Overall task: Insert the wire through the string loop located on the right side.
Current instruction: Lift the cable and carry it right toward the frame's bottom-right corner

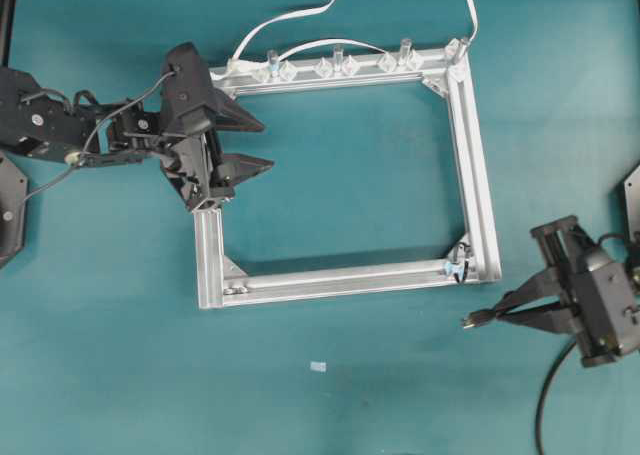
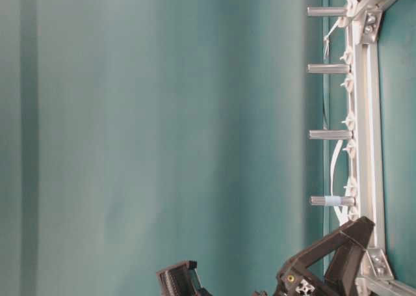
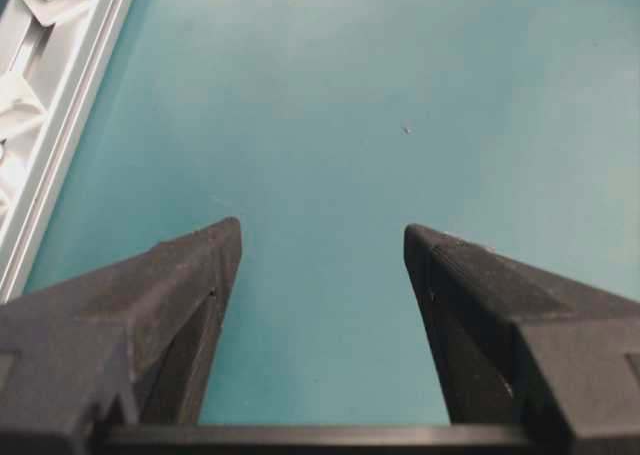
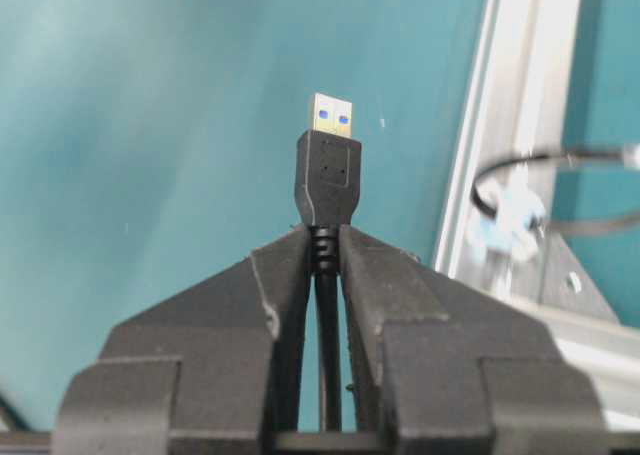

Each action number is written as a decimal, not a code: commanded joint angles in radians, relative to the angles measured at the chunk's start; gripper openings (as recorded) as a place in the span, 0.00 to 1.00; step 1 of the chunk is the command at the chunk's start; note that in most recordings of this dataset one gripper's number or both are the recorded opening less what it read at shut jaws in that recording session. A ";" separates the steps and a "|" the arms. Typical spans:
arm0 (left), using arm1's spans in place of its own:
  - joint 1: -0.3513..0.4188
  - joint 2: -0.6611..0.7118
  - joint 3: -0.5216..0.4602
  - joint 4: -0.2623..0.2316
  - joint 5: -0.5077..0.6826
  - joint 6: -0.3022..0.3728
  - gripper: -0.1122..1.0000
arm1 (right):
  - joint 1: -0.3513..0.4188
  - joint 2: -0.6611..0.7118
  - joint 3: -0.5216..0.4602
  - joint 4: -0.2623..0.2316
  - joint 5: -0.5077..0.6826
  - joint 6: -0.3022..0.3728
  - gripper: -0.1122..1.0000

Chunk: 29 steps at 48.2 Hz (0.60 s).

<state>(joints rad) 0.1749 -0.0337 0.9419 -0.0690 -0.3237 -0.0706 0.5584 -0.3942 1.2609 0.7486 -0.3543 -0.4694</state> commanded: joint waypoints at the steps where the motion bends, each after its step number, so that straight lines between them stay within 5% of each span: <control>1: -0.002 -0.009 -0.014 0.003 -0.003 0.003 0.71 | 0.003 -0.038 0.015 0.002 -0.002 0.002 0.23; 29: -0.003 -0.009 -0.014 0.003 -0.002 0.002 0.71 | -0.009 -0.195 0.138 0.002 -0.021 0.002 0.23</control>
<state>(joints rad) 0.1749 -0.0337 0.9419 -0.0675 -0.3206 -0.0706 0.5584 -0.5860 1.4021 0.7486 -0.3590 -0.4663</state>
